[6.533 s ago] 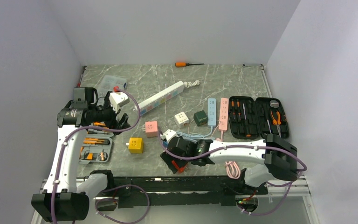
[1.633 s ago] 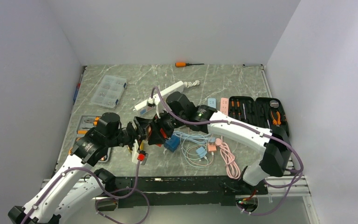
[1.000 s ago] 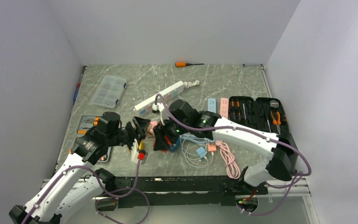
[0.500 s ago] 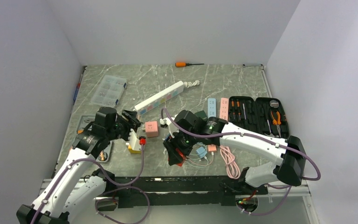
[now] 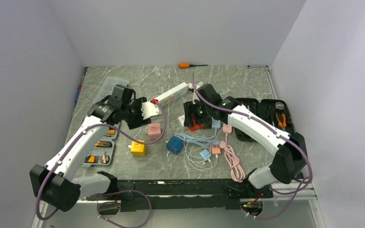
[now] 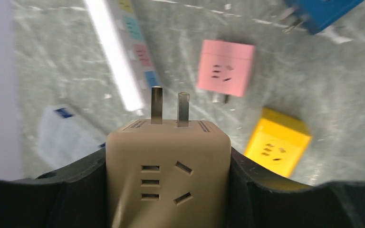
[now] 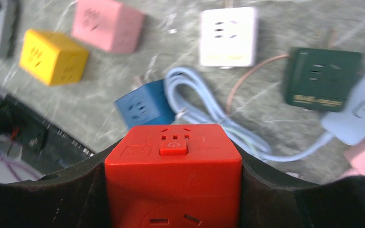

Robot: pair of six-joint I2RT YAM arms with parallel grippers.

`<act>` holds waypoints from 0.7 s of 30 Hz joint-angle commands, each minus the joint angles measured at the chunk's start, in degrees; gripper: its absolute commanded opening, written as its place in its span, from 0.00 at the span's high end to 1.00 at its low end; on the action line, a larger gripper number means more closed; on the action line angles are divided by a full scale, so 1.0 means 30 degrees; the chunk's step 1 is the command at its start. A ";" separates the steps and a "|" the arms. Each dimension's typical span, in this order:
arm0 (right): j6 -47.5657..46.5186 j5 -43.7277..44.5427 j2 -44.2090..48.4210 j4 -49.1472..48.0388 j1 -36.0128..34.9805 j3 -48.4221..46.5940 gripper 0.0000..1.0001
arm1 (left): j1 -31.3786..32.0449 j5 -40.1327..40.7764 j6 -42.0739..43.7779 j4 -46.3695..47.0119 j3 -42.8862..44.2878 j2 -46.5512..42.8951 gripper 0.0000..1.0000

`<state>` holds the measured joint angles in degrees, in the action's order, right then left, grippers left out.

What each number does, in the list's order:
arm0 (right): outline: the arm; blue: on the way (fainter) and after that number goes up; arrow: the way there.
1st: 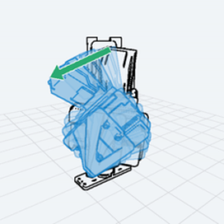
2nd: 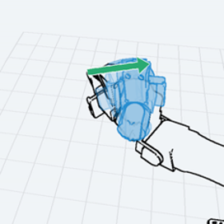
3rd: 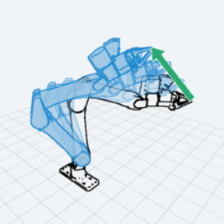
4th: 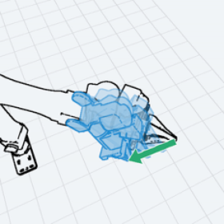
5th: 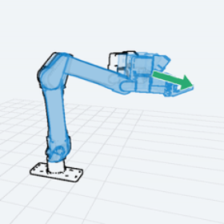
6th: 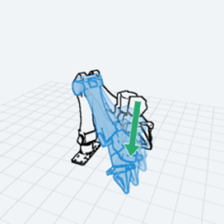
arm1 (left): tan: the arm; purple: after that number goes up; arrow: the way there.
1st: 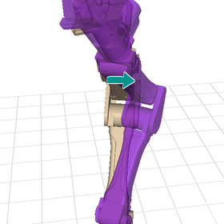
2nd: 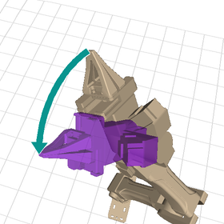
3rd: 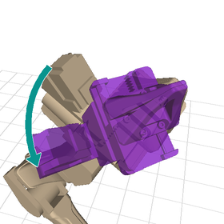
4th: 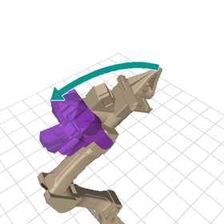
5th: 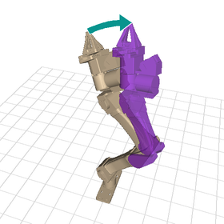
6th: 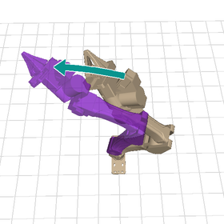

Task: Pull the plug off the socket
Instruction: Place the plug at the center of the board.

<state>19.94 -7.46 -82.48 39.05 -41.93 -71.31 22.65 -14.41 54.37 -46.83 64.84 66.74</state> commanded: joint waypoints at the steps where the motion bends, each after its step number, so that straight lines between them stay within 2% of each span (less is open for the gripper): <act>1: 0.0995 0.1082 -0.0866 -0.0872 0.1385 0.0077 1.00 | 0.1213 -0.0833 -0.5172 -0.1225 0.0041 0.1421 1.00; 6: 0.1216 0.1408 -0.2015 -0.1213 0.1409 0.0581 1.00 | 0.2726 -0.3323 -0.7149 -0.1560 -0.0375 0.3284 1.00; 14: 0.1099 0.1545 -0.4371 -0.1692 0.1408 0.0115 1.00 | 0.4040 -0.5243 -0.6877 -0.0421 -0.2573 0.4482 1.00; 21: 0.1330 0.2368 -0.6834 -0.2165 0.1580 -0.0765 1.00 | 0.4224 -0.4686 -0.6521 0.1206 -0.3667 0.6315 1.00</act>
<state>22.74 -2.92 -100.77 35.42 -37.63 -69.84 34.96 -27.35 34.81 -48.31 54.98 83.64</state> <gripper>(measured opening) 0.633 0.629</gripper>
